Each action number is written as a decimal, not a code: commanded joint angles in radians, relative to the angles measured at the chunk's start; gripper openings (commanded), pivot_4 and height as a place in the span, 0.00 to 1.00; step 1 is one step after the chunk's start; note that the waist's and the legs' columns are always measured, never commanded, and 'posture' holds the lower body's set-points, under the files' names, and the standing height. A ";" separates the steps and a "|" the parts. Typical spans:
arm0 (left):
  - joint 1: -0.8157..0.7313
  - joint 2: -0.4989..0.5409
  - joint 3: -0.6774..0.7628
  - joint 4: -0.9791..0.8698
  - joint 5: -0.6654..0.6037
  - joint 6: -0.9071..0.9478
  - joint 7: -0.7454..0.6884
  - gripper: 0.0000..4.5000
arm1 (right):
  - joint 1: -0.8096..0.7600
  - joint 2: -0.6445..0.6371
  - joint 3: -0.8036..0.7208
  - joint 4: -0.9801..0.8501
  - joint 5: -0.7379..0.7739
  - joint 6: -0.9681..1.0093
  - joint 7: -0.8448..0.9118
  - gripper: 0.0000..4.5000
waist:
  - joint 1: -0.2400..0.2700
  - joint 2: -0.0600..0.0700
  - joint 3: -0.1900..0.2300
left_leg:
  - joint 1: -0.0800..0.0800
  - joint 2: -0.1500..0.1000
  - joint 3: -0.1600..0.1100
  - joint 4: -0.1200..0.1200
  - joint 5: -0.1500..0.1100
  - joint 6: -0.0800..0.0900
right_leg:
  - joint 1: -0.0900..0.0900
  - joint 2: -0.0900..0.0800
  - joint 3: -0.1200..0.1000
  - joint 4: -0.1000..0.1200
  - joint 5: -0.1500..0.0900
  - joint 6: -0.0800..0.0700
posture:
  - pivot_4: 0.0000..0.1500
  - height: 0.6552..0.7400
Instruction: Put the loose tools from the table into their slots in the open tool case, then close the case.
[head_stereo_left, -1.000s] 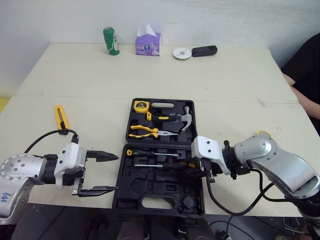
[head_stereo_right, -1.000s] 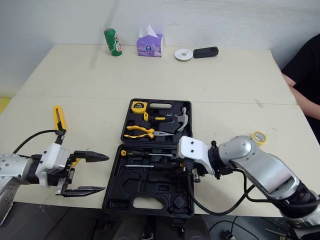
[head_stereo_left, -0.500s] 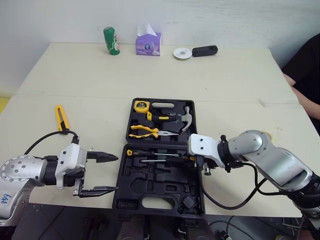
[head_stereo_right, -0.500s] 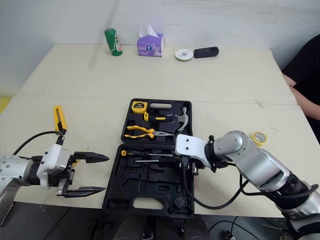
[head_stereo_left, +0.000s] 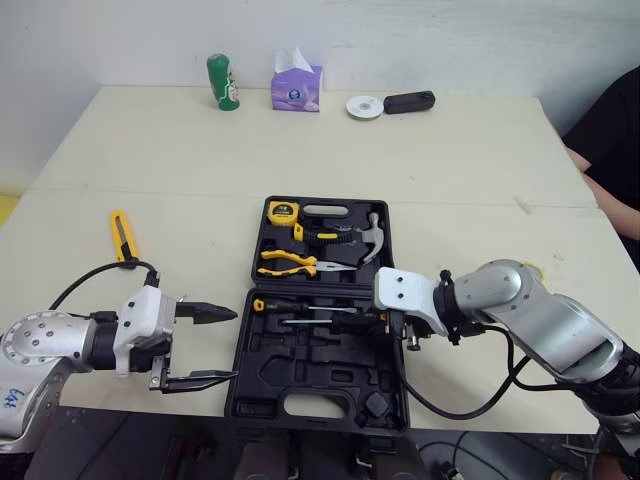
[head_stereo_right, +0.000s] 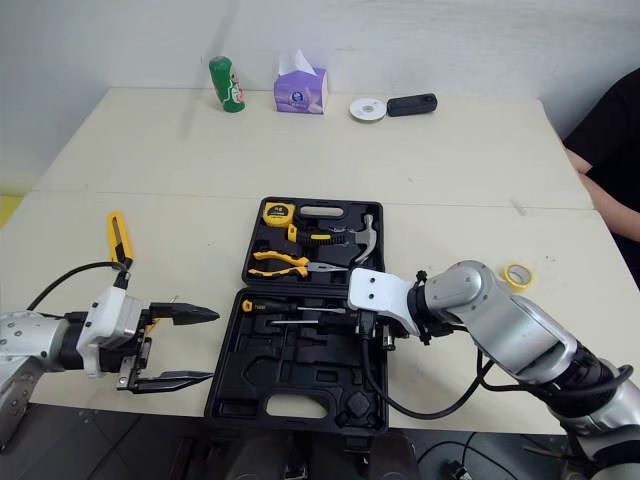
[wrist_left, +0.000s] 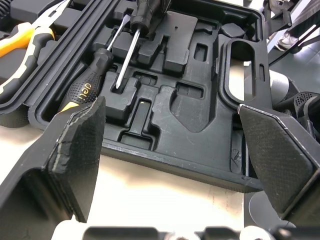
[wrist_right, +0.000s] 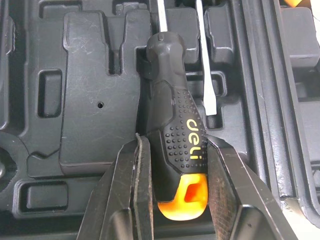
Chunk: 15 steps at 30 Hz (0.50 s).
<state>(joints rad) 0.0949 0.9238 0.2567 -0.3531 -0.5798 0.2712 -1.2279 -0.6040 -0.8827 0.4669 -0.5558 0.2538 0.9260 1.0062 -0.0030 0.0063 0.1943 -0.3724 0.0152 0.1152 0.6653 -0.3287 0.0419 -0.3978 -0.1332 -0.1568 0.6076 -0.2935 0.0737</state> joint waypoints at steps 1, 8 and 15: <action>0.008 -0.001 0.004 -0.032 0.007 -0.003 0.009 1.00 | -0.006 0.016 0.017 -0.027 -0.008 0.017 -0.010 0.22 | 0.000 0.000 0.000 | 0.000 0.000 0.000 0.000 0.000 0.000 | 0.000 0.000 0.000 0.000 0.000 0.000 | 1.00 1.00; 0.005 0.001 0.004 -0.021 0.010 0.003 0.012 1.00 | -0.016 0.007 -0.025 -0.013 0.015 0.003 0.015 0.97 | 0.000 0.000 0.000 | 0.000 0.000 0.000 0.000 0.000 0.000 | 0.000 0.000 0.000 0.000 0.000 0.000 | 1.00 1.00; -0.018 -0.015 -0.006 -0.007 0.015 -0.002 0.023 1.00 | -0.018 -0.027 -0.088 0.023 0.055 -0.001 0.068 0.97 | 0.000 0.000 0.000 | 0.000 0.000 0.000 0.000 0.000 0.000 | 0.000 0.000 0.000 0.000 0.000 0.000 | 1.00 1.00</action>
<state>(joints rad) 0.0881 0.9145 0.2487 -0.3458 -0.5619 0.2745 -1.2120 -0.6089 -0.9018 0.4225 -0.5219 0.2869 0.9337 1.0604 -0.0029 0.0062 0.1943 -0.3724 0.0153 0.1152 0.6654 -0.3287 0.0420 -0.3978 -0.1332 -0.1568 0.6077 -0.2935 0.0737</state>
